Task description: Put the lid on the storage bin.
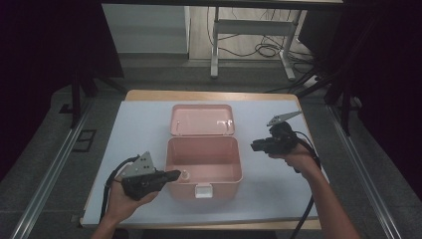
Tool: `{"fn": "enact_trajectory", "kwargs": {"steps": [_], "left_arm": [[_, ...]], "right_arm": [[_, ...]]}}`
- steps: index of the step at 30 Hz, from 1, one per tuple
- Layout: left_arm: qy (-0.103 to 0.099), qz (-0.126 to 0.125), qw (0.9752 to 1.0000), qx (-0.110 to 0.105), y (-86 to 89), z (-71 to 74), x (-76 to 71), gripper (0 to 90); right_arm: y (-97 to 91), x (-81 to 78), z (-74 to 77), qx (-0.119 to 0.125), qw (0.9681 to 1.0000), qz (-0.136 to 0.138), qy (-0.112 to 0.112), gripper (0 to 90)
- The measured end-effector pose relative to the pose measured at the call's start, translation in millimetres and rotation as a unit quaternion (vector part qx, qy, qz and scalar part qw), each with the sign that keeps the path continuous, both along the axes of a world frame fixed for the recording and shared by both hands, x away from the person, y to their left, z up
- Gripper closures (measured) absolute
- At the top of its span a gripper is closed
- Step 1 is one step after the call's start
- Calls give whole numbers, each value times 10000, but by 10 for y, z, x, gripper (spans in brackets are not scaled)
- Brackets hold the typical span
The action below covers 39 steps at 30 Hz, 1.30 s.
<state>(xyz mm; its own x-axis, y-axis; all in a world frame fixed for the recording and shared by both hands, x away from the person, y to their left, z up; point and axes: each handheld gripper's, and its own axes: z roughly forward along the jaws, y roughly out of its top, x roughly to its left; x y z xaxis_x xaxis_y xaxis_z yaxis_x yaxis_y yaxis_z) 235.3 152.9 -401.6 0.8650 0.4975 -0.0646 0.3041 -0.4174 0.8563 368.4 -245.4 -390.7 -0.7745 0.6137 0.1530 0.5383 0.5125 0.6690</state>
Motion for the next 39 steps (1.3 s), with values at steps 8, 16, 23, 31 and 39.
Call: {"fn": "enact_trajectory", "kwargs": {"steps": [8, 16, 23, 31, 39], "left_arm": [[67, -147, 9999, 32, -103, -4, 11, 900], [111, -216, 9997, 61, -183, -39, 24, 900], [142, -264, 9995, 74, -234, -52, 38, 900], [168, -382, 9990, 126, -336, -87, 21, 900], [169, -482, 9986, 118, -410, -102, -5, 900]], "right_arm": [[-3, 30, -28, 4, 10000, -24, 25, 777], [-5, 54, -60, -13, 10000, -64, 69, 777], [-10, 68, -72, -24, 9999, -71, 67, 776], [-10, 73, -92, -53, 9999, -102, 88, 773], [-14, 72, -93, -46, 9999, -92, 77, 772]]}}
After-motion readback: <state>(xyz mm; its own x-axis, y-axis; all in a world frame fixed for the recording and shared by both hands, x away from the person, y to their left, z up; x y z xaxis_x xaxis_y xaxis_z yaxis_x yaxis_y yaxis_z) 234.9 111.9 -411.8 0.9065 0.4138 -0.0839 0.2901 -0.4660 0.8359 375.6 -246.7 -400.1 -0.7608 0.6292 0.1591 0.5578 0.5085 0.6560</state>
